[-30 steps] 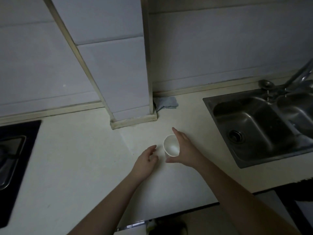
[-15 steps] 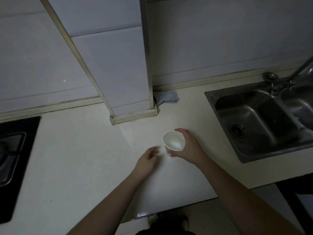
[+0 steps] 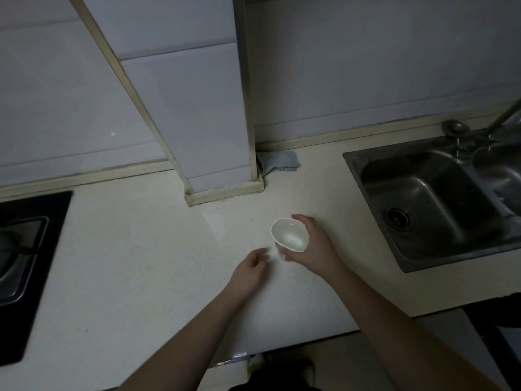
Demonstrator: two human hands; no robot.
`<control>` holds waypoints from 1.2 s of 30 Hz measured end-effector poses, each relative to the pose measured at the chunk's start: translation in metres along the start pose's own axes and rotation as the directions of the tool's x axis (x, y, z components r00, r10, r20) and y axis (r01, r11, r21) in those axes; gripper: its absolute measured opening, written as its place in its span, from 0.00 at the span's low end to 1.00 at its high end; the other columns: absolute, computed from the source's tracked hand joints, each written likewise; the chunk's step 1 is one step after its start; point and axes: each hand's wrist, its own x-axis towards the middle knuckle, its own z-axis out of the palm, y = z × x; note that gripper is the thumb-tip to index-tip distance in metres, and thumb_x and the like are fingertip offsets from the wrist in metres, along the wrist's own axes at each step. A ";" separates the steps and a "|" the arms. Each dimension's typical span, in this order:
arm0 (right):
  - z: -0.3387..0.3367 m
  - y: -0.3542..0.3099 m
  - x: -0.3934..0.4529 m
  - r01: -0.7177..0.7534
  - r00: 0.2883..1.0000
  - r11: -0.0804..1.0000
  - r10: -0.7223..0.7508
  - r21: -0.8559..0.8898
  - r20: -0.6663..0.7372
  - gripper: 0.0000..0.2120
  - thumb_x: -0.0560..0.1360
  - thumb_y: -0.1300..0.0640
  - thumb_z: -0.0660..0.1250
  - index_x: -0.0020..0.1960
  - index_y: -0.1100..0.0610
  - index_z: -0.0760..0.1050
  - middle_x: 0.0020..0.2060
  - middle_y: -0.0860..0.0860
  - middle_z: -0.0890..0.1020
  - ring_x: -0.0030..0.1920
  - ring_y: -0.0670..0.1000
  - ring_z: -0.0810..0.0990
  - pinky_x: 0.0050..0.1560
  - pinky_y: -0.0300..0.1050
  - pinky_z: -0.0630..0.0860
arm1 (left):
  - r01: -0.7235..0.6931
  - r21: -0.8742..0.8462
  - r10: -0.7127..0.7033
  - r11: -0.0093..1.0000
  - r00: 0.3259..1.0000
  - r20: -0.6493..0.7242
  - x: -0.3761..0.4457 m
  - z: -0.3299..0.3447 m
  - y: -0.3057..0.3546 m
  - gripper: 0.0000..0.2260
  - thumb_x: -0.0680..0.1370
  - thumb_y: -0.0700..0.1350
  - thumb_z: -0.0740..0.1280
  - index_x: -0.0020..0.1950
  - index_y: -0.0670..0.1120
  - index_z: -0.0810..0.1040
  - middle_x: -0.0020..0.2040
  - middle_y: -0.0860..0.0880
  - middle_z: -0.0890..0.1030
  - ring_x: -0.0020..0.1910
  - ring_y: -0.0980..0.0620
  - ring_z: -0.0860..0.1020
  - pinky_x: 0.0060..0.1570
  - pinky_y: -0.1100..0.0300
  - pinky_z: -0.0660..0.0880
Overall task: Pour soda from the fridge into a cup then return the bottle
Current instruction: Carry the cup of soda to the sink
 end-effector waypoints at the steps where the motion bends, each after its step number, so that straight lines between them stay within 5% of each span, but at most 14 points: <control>1: 0.000 -0.001 -0.001 0.003 1.000 1.000 -0.003 -0.001 0.000 0.40 0.62 0.51 0.81 0.69 0.50 0.67 0.61 0.43 0.71 0.59 0.43 0.71 0.58 0.38 0.68 | 0.009 -0.001 -0.009 1.000 1.000 0.000 -0.001 0.000 0.002 0.17 0.82 0.45 0.58 0.70 0.50 0.71 0.68 0.52 0.75 0.65 0.51 0.73 0.68 0.52 0.68; 6: -0.003 -0.011 -0.005 0.033 0.999 0.999 -0.033 0.013 -0.002 0.38 0.63 0.49 0.80 0.69 0.49 0.67 0.60 0.40 0.71 0.59 0.42 0.71 0.58 0.36 0.68 | 0.052 -0.088 -0.050 0.995 0.999 0.019 0.002 0.005 0.000 0.15 0.82 0.51 0.57 0.67 0.53 0.73 0.67 0.51 0.75 0.64 0.51 0.74 0.67 0.47 0.69; 10: -0.006 -0.025 -0.008 0.083 0.997 0.996 -0.082 0.028 -0.012 0.38 0.62 0.47 0.80 0.68 0.47 0.67 0.60 0.39 0.71 0.59 0.39 0.70 0.57 0.31 0.67 | 0.088 -0.283 -0.087 0.955 0.996 0.017 -0.001 0.007 0.014 0.11 0.83 0.47 0.54 0.60 0.53 0.75 0.61 0.49 0.78 0.58 0.50 0.77 0.62 0.48 0.74; 16: -0.013 -0.049 -0.012 0.126 0.992 0.991 -0.126 0.033 -0.005 0.38 0.64 0.44 0.78 0.69 0.46 0.66 0.62 0.38 0.71 0.60 0.36 0.69 0.57 0.28 0.65 | 0.233 -0.722 -0.233 0.651 0.967 0.102 0.001 0.005 0.026 0.19 0.83 0.51 0.57 0.61 0.38 0.77 0.55 0.36 0.82 0.56 0.38 0.81 0.57 0.44 0.78; 22: -0.021 -0.062 -0.018 0.125 0.991 0.990 -0.127 0.058 0.031 0.46 0.63 0.48 0.79 0.74 0.44 0.59 0.65 0.40 0.68 0.64 0.38 0.67 0.60 0.34 0.65 | 0.206 -0.788 -0.132 0.580 0.978 0.159 -0.004 -0.001 0.038 0.15 0.82 0.47 0.62 0.54 0.36 0.80 0.48 0.39 0.79 0.43 0.46 0.82 0.41 0.56 0.81; 30: -0.024 -0.067 -0.028 0.068 0.998 0.981 -0.066 0.179 -0.018 0.57 0.57 0.49 0.83 0.76 0.42 0.50 0.60 0.38 0.71 0.62 0.38 0.70 0.59 0.31 0.67 | 0.232 -0.805 -0.096 0.546 0.972 0.214 -0.017 -0.006 0.047 0.14 0.82 0.46 0.63 0.59 0.36 0.79 0.50 0.39 0.84 0.46 0.45 0.83 0.45 0.55 0.82; 36: -0.024 -0.073 -0.039 0.054 0.991 0.955 -0.017 0.293 -0.129 0.45 0.59 0.54 0.83 0.70 0.46 0.64 0.64 0.40 0.72 0.63 0.39 0.71 0.59 0.34 0.70 | 0.251 -0.807 -0.063 0.534 0.964 0.258 -0.030 -0.007 0.057 0.16 0.82 0.47 0.62 0.61 0.35 0.77 0.46 0.41 0.81 0.38 0.49 0.84 0.39 0.56 0.82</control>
